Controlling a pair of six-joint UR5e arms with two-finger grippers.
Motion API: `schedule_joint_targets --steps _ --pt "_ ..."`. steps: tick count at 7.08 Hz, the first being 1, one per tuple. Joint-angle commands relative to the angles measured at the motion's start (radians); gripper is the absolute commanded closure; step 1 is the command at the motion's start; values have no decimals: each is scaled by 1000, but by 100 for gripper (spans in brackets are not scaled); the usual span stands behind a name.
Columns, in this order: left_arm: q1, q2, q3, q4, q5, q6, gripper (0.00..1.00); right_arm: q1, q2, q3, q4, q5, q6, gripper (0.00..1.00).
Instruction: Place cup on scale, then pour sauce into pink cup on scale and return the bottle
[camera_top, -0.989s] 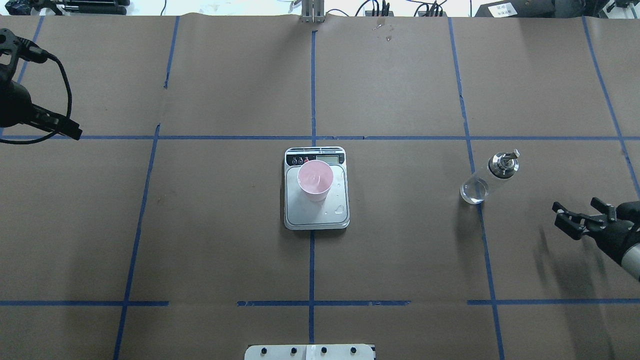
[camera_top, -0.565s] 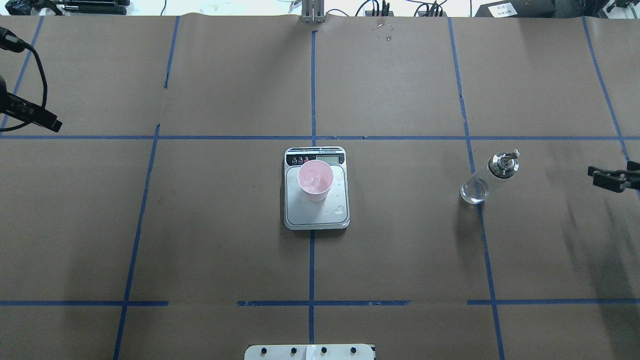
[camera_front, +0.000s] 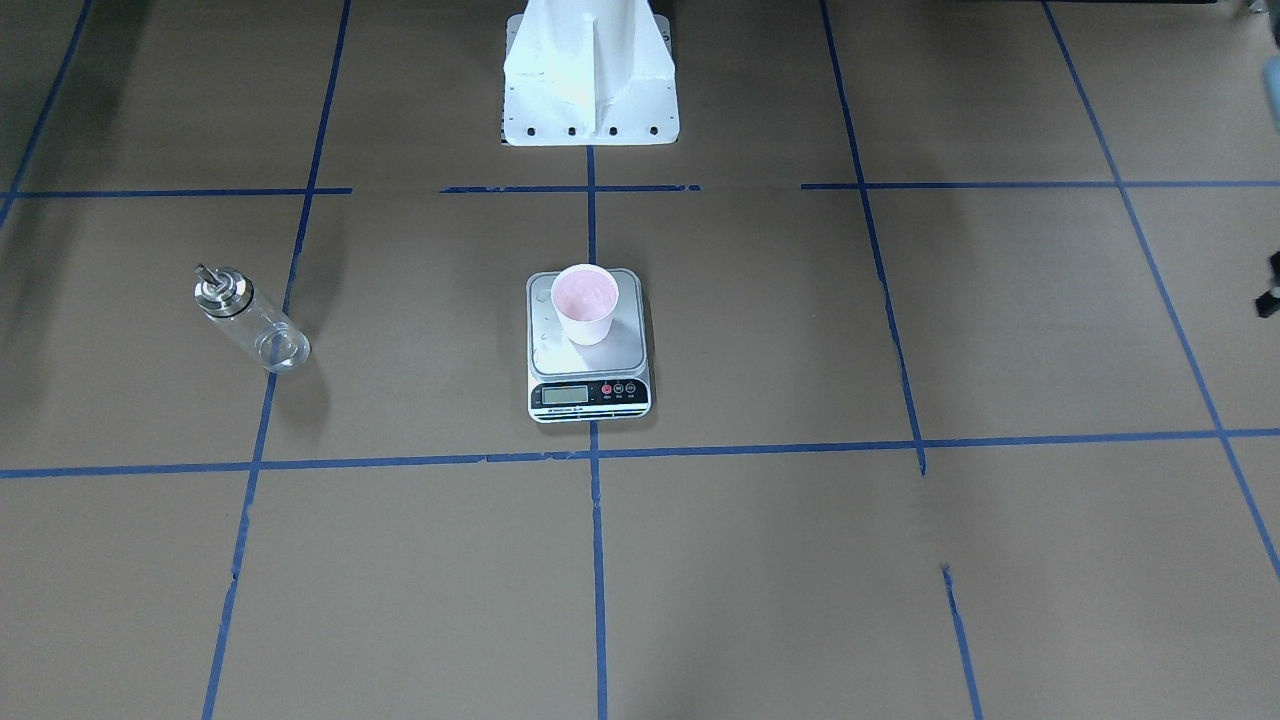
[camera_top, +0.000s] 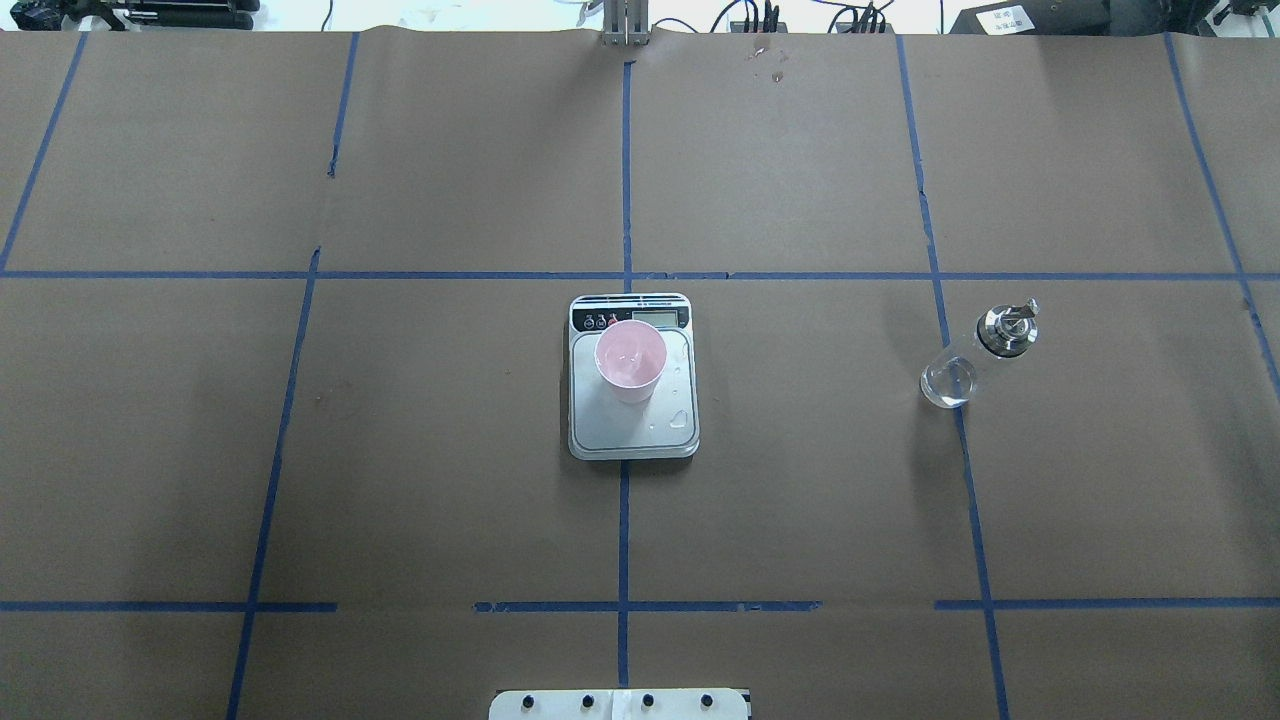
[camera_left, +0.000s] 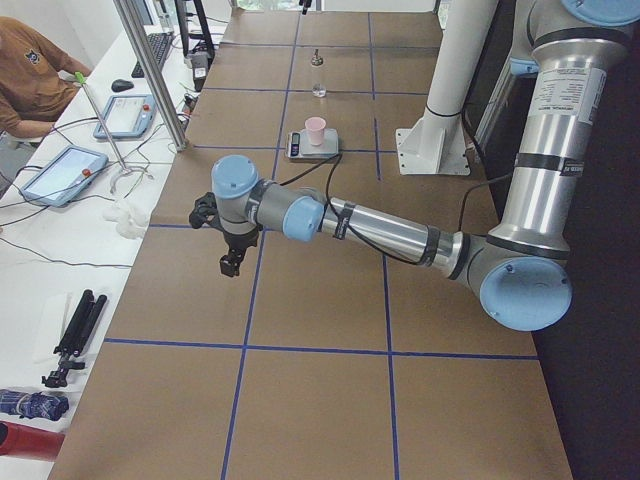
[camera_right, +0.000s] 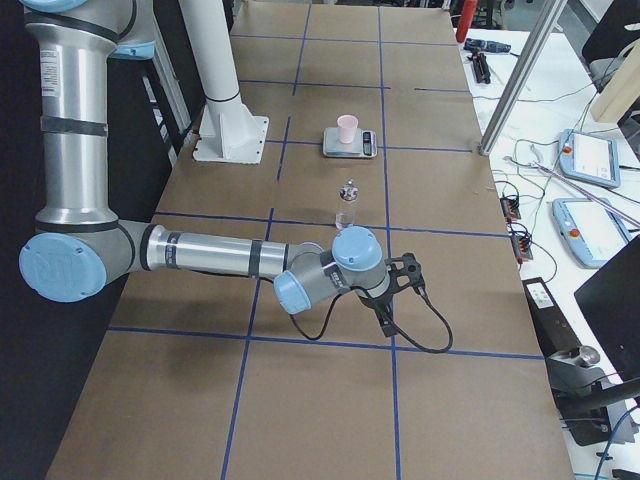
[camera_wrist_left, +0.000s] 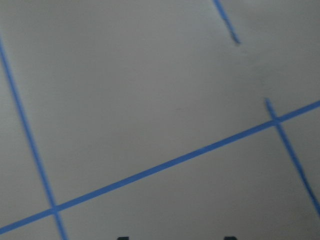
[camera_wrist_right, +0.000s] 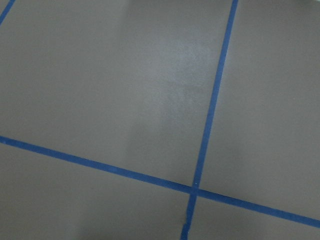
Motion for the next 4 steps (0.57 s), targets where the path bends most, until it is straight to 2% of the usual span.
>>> schedule_joint_targets --steps 1,2,3,4 --pt "-25 -63 70 -6 140 33 0 85 94 24 -457 41 -330 0" --pt "-25 -95 121 -7 211 38 0 88 121 32 -548 39 -398 0" --pt "-20 -122 133 5 210 30 0 85 99 41 -543 28 -387 0" --pt "-17 -66 162 -4 201 27 0 81 79 40 -540 28 -382 0"
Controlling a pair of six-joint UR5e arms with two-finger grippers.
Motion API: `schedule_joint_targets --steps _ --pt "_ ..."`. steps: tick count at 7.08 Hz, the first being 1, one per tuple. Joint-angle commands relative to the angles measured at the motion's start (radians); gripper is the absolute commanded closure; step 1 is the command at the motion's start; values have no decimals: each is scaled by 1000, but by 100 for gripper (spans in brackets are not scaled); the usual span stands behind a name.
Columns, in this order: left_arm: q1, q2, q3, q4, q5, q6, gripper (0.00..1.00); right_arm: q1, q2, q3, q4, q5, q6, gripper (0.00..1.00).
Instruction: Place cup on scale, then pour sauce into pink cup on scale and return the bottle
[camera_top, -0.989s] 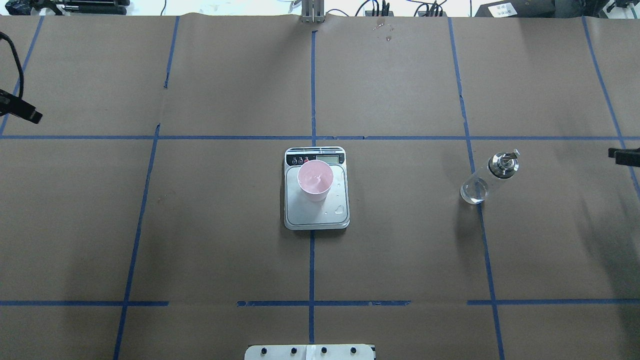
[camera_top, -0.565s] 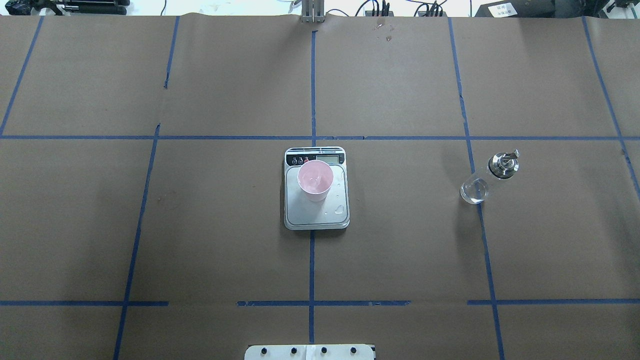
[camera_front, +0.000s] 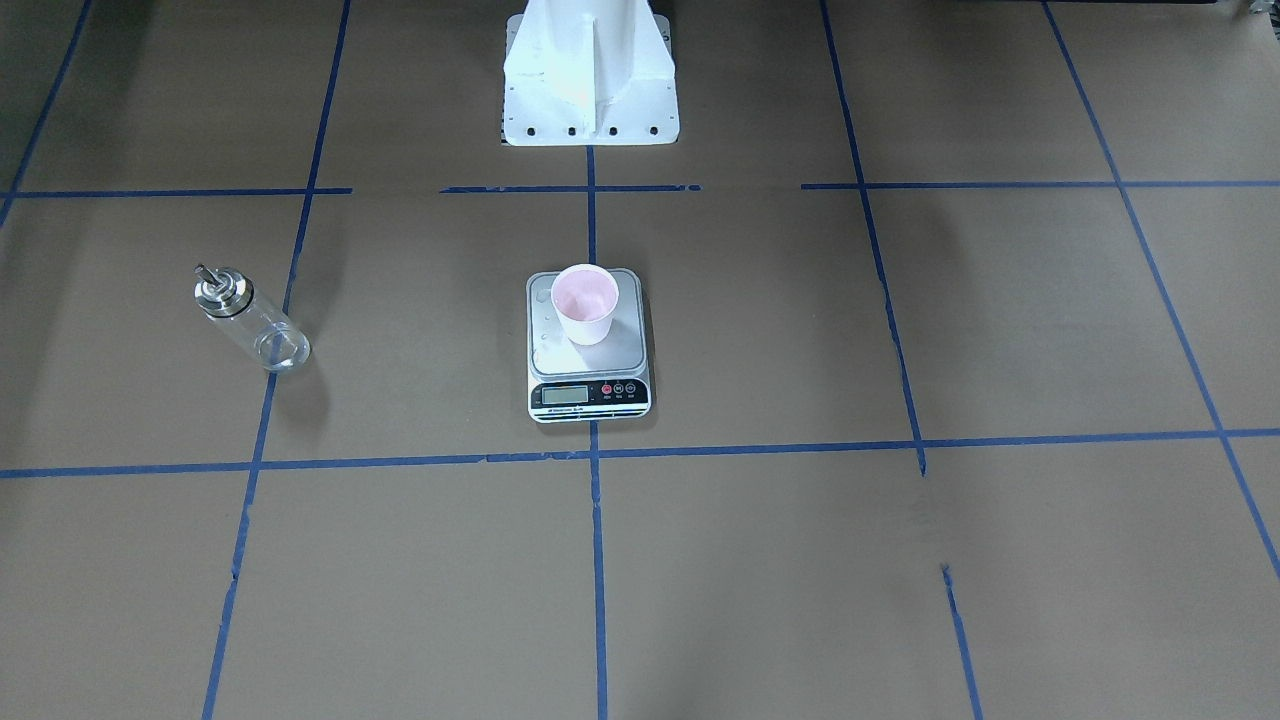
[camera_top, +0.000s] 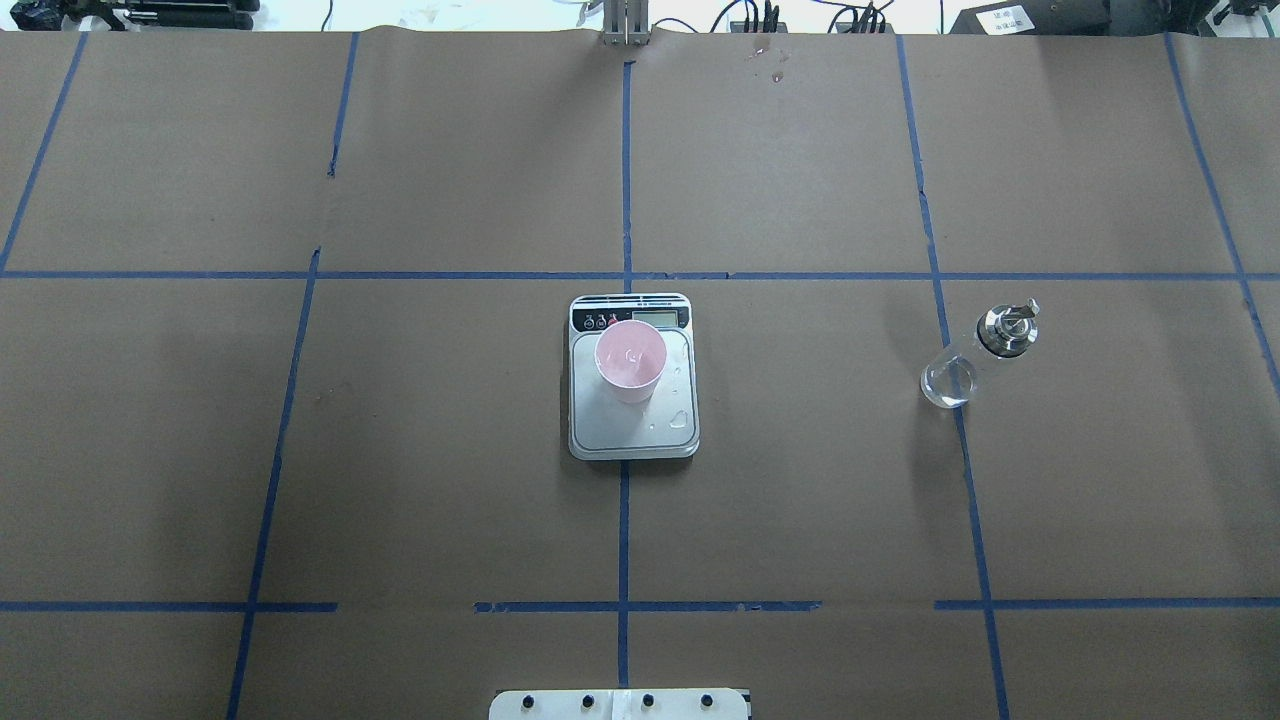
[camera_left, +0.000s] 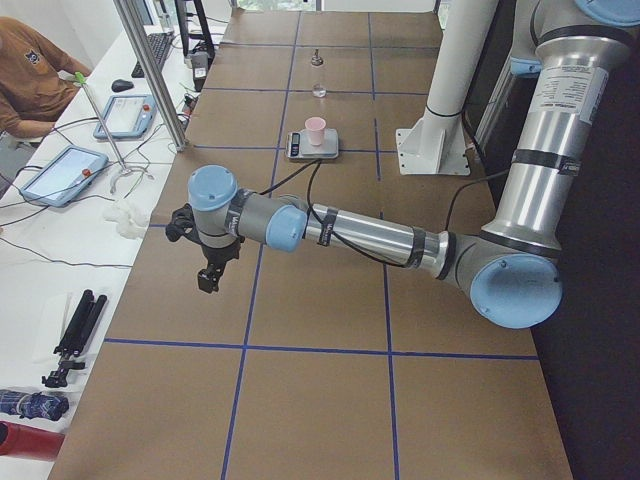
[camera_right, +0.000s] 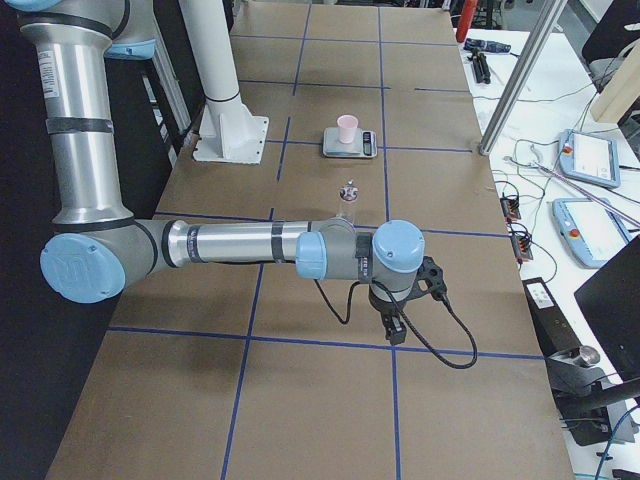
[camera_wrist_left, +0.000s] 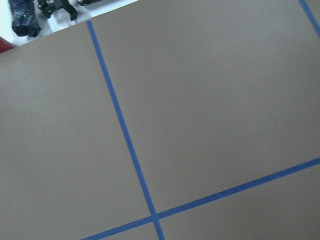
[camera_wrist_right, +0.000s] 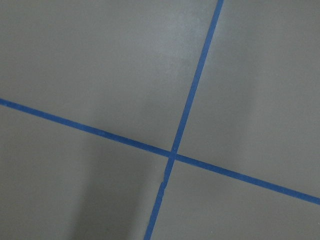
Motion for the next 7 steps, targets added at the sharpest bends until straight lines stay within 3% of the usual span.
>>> schedule_joint_targets --steps 1,2,3,4,7 --pt "63 58 37 -17 -26 -2 0 -9 -45 2 -10 -3 -7 0" --pt "68 69 15 -23 -36 2 0 -24 -53 3 -10 -3 2 0" --pt "71 101 -97 -10 -1 -4 0 -54 -57 0 -11 1 19 0" --pt "70 114 -95 -2 22 -4 0 -67 -54 5 -4 -2 60 0" --pt "54 94 -218 205 20 4 0 -65 -64 14 88 18 62 0"
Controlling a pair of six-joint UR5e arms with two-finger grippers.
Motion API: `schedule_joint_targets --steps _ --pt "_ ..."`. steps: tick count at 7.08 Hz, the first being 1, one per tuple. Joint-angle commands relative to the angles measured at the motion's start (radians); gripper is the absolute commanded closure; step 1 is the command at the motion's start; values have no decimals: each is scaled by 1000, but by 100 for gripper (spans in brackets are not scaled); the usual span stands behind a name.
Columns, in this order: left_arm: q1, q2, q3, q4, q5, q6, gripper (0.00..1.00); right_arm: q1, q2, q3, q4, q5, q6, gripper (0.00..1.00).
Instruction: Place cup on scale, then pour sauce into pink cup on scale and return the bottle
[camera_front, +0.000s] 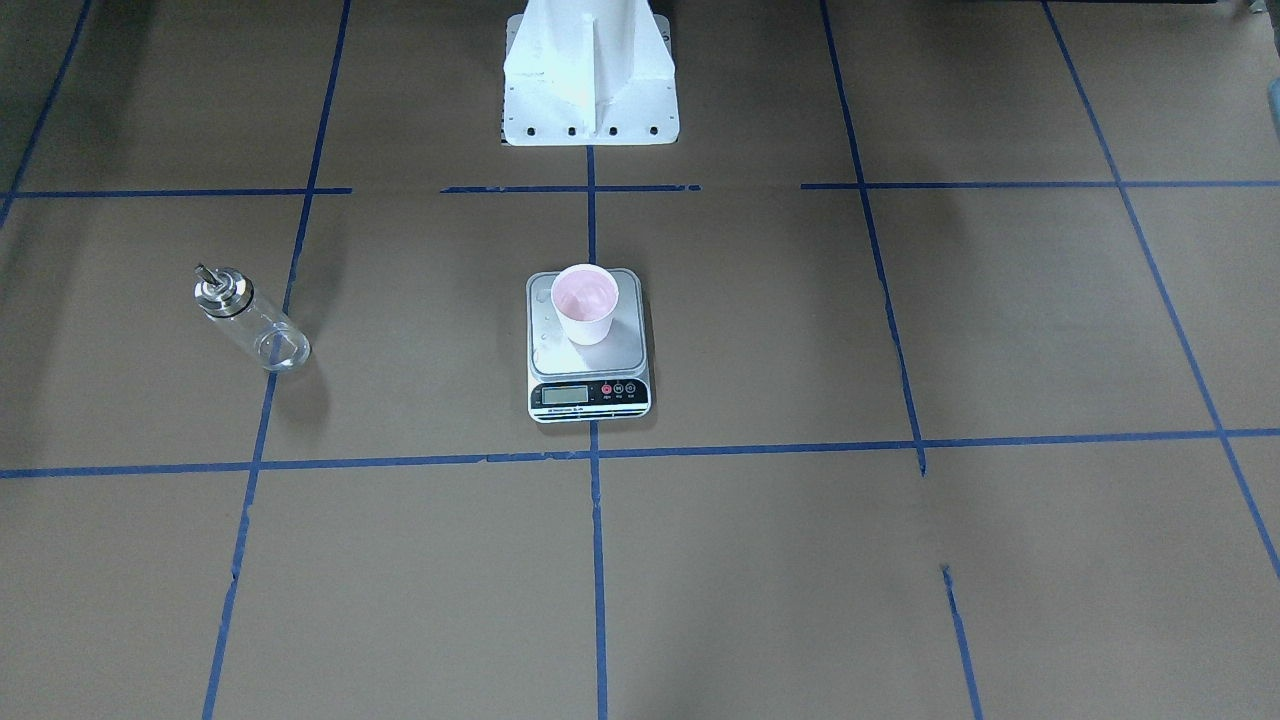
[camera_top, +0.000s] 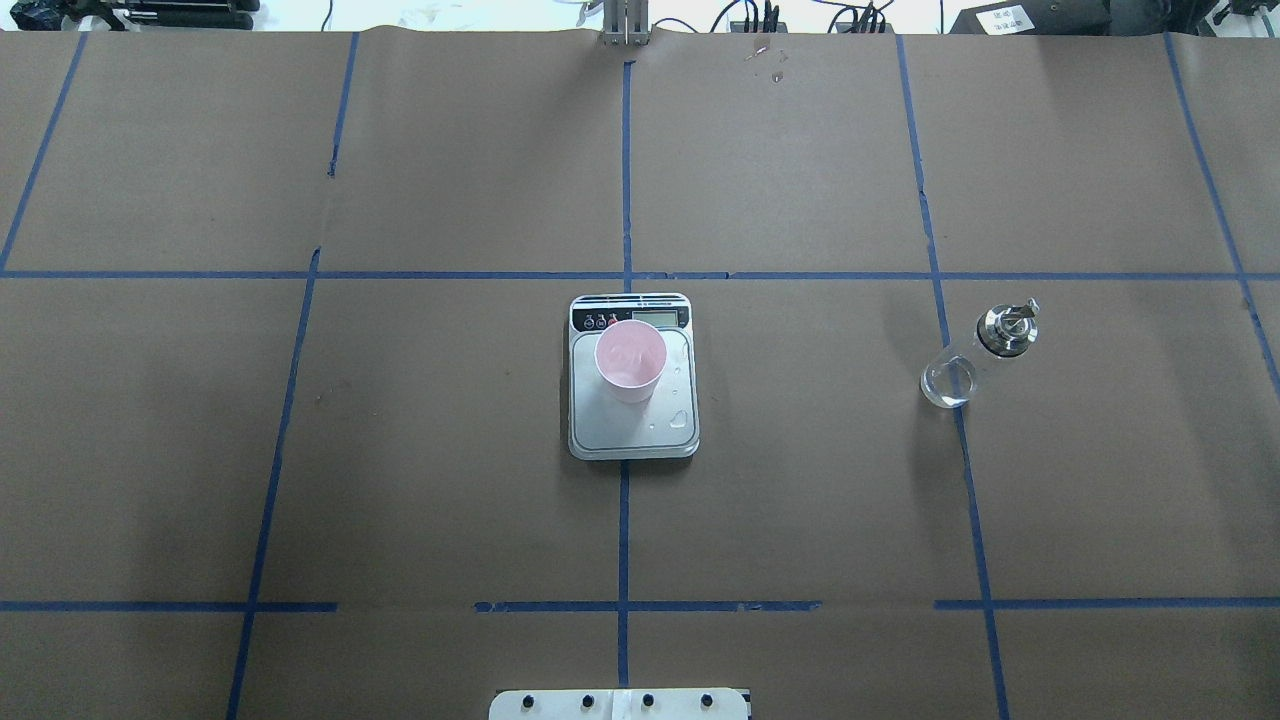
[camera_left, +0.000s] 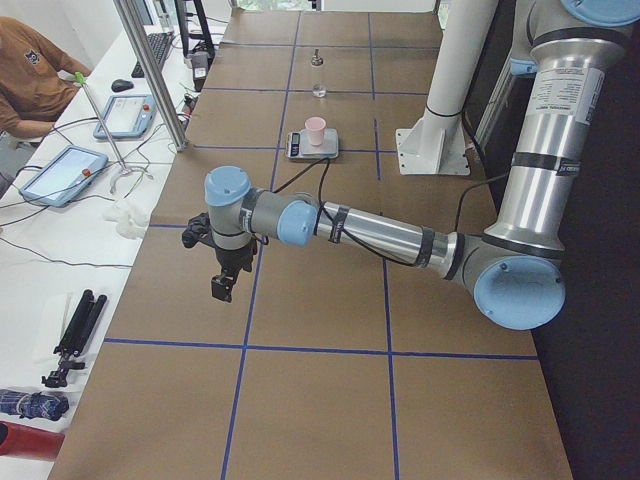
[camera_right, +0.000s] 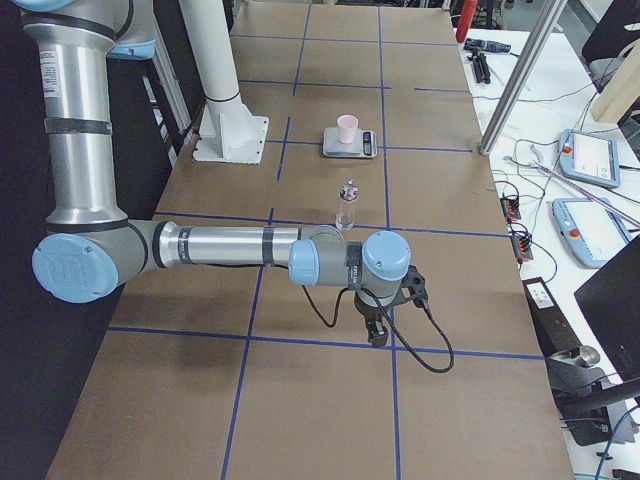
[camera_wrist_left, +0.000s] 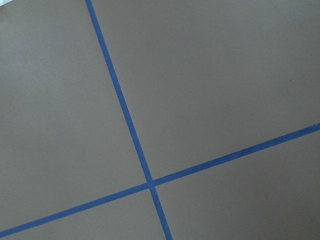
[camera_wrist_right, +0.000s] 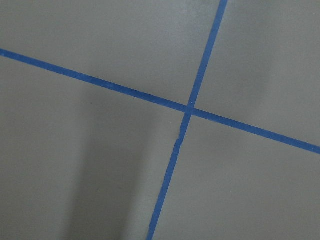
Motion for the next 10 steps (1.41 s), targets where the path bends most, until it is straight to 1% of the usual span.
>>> schedule_joint_targets --steps 1,2,3,5,6,7,8,9,10 --pt "-1 10 -67 145 -9 5 0 -1 -8 -5 27 14 1 0" --pt "1 17 -35 115 -56 5 0 -1 -7 -7 27 13 1 0" --pt "-1 20 -19 112 -78 7 0 -1 2 -4 29 14 4 0" --pt "-1 21 -10 107 -77 13 0 -2 18 -2 24 16 4 0" --pt "-4 20 14 49 -72 56 0 -4 21 -2 18 18 4 0" --pt "-33 6 84 -6 -64 144 0 -14 48 -12 -2 18 5 0" --pt "-38 4 100 -16 -46 175 0 -28 65 -13 -41 15 7 0" --pt "-58 3 138 -54 -17 180 0 -45 68 -15 -57 13 7 0" --pt "-81 1 175 -121 -20 180 0 -48 67 -13 -52 16 5 0"
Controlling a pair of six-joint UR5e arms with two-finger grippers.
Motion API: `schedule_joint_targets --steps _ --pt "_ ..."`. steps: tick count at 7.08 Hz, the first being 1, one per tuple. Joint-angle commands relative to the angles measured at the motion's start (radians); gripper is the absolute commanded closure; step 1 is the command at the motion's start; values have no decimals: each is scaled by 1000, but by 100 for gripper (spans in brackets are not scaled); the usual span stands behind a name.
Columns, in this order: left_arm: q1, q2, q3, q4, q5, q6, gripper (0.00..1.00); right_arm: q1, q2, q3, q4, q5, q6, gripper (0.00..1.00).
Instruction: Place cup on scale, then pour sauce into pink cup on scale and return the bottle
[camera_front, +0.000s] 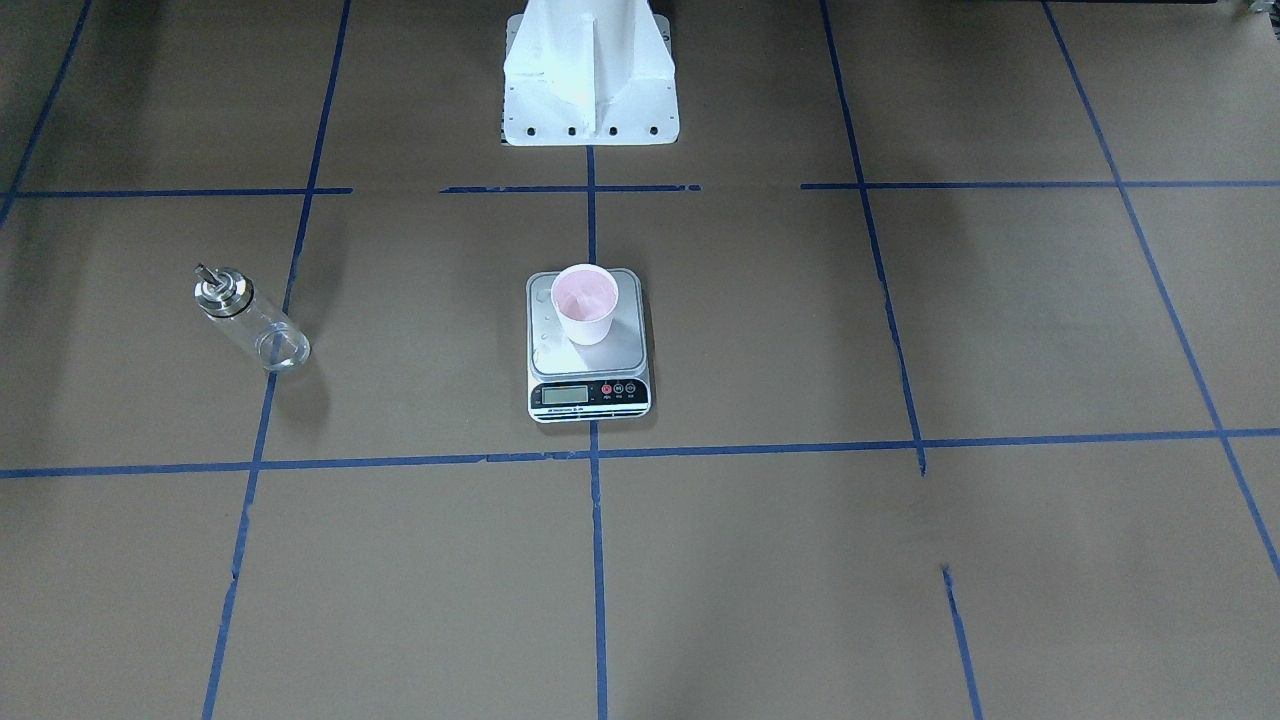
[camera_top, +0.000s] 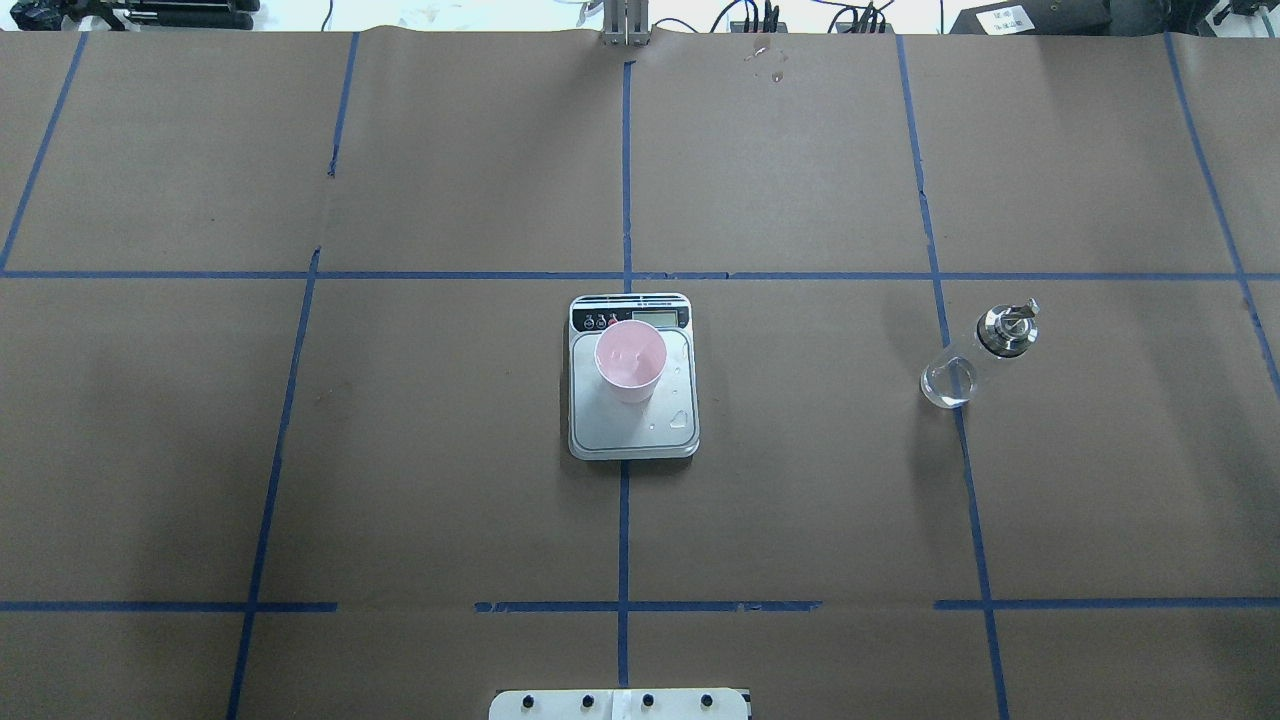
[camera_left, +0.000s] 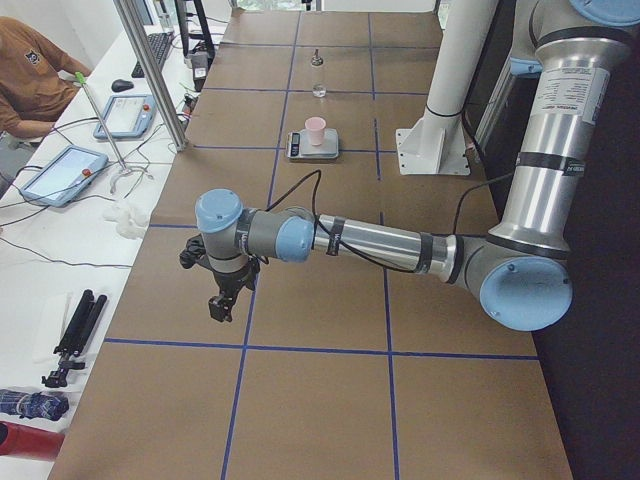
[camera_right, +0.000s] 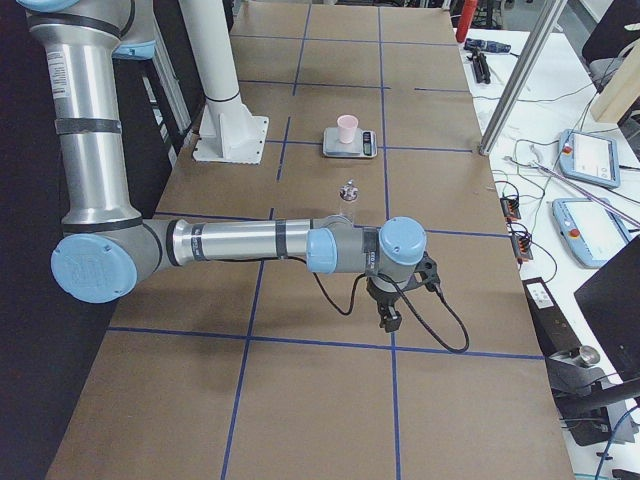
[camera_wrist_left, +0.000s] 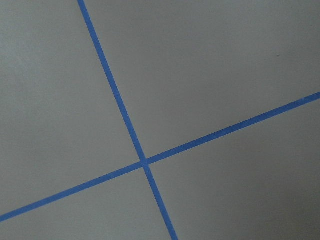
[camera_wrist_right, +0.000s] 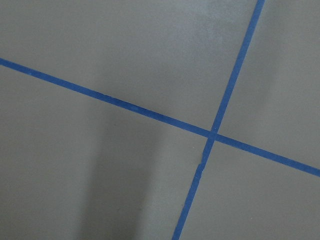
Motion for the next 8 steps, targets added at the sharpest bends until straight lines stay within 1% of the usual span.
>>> schedule_joint_targets --steps 1,2,3,5,8 --pt "-25 -8 41 -51 3 -5 0 -14 1 -2 -5 0 -1 0" --pt "-24 -18 38 -4 3 -5 0 -22 -3 -2 -4 2 -1 0" --pt "-24 -46 38 75 2 -5 0 -22 -8 -2 -1 3 -1 0" --pt "-22 -47 53 84 -24 -5 0 -22 -13 -3 -1 0 -1 0" --pt "-24 -45 55 79 -23 -7 0 -22 -19 -17 -1 0 -2 0"
